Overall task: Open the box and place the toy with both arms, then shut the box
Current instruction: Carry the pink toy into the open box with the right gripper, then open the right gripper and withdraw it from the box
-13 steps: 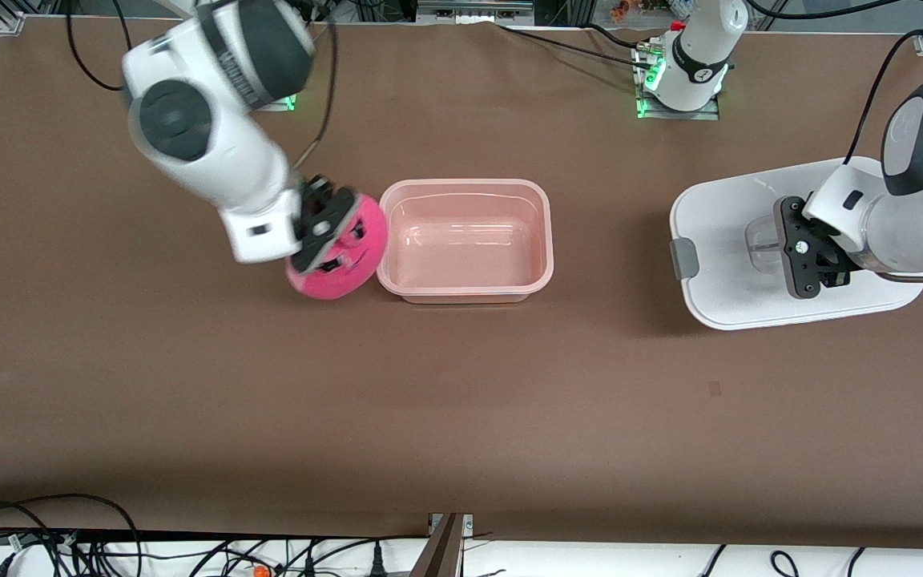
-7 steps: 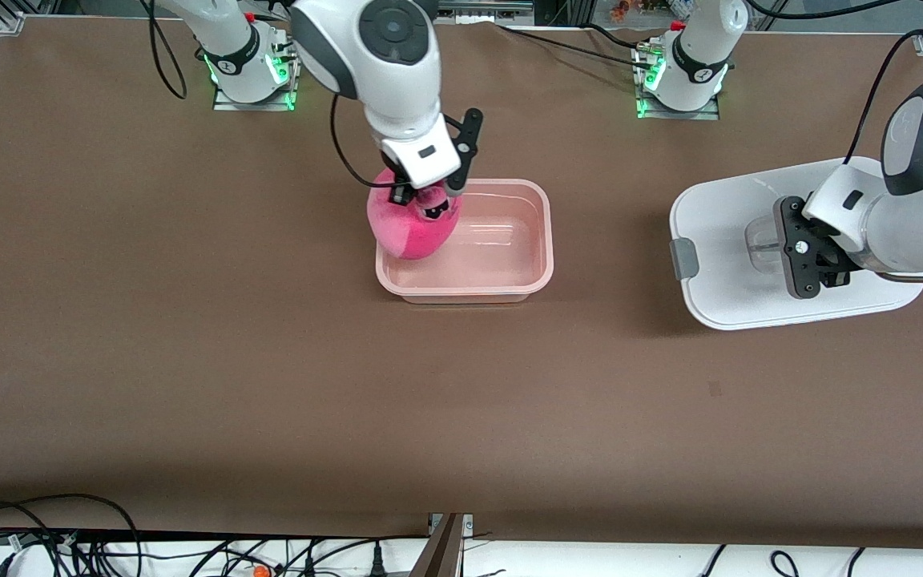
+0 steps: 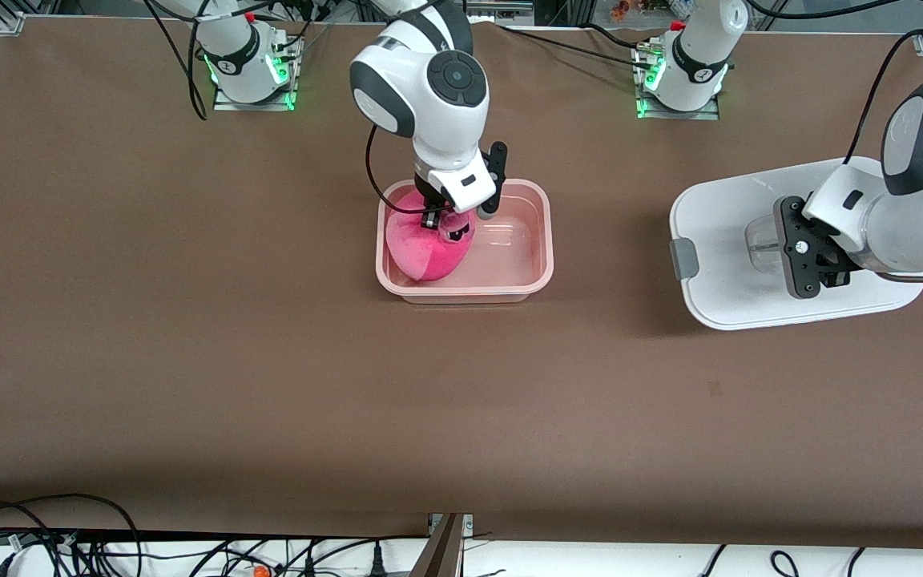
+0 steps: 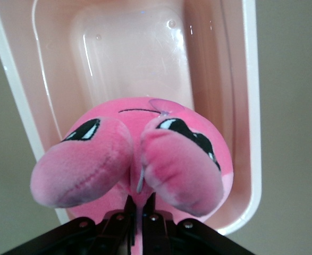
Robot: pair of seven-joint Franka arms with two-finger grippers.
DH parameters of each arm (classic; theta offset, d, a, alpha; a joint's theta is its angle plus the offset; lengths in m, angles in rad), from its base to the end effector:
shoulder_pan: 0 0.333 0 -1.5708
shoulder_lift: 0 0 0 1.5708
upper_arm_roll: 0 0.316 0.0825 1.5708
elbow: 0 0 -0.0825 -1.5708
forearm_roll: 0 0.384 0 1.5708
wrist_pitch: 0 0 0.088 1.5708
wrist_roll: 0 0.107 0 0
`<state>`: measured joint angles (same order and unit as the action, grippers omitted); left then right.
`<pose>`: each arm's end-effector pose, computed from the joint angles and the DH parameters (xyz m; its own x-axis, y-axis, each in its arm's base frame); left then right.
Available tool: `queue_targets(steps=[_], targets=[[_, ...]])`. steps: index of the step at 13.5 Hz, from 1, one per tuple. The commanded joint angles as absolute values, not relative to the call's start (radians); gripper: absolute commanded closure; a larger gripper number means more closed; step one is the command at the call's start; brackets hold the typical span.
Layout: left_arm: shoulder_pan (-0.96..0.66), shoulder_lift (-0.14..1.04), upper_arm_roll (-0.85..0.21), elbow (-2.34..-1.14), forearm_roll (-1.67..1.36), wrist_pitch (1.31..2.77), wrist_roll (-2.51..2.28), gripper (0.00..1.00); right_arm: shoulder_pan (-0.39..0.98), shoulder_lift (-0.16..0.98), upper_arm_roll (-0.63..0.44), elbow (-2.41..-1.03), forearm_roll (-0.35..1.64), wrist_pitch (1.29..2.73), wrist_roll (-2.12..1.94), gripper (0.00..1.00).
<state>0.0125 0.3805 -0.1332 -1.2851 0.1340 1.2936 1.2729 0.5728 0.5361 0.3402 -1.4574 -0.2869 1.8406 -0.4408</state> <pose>0.6257 -0.0439 0.5119 0.1553 -0.9702 -0.1858 -0.9244 -0.2091 0.3191 0.4675 0.5049 0.3771 0.1574 0.9760 -0.1505 0.9875 -0.1543 0.0326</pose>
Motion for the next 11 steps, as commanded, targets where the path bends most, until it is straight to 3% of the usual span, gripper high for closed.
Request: queue_targets(steps=[1, 3, 4, 5, 11], targets=[[0.009, 0.377, -0.129, -1.269, 0.11, 1.289, 1.272, 1.0, 0.594, 0.577, 0.336, -1.436, -0.337, 1.867, -0.376, 1.0], [0.009, 0.377, -0.129, -1.269, 0.109, 1.289, 1.272, 1.0, 0.612, 0.633, 0.336, -1.437, -0.405, 1.907, -0.257, 0.95], [0.009, 0.377, -0.129, -1.269, 0.101, 1.289, 1.27, 1.0, 0.626, 0.656, 0.336, -1.437, -0.431, 1.922, -0.23, 0.44], [0.009, 0.377, -0.129, -1.269, 0.1, 1.289, 1.27, 1.0, 0.629, 0.675, 0.336, -1.436, -0.434, 1.951, -0.207, 0.0], [0.009, 0.377, -0.129, -1.269, 0.097, 1.289, 1.269, 1.0, 0.652, 0.701, 0.337, -1.43, -0.425, 2.144, 0.094, 0.0]])
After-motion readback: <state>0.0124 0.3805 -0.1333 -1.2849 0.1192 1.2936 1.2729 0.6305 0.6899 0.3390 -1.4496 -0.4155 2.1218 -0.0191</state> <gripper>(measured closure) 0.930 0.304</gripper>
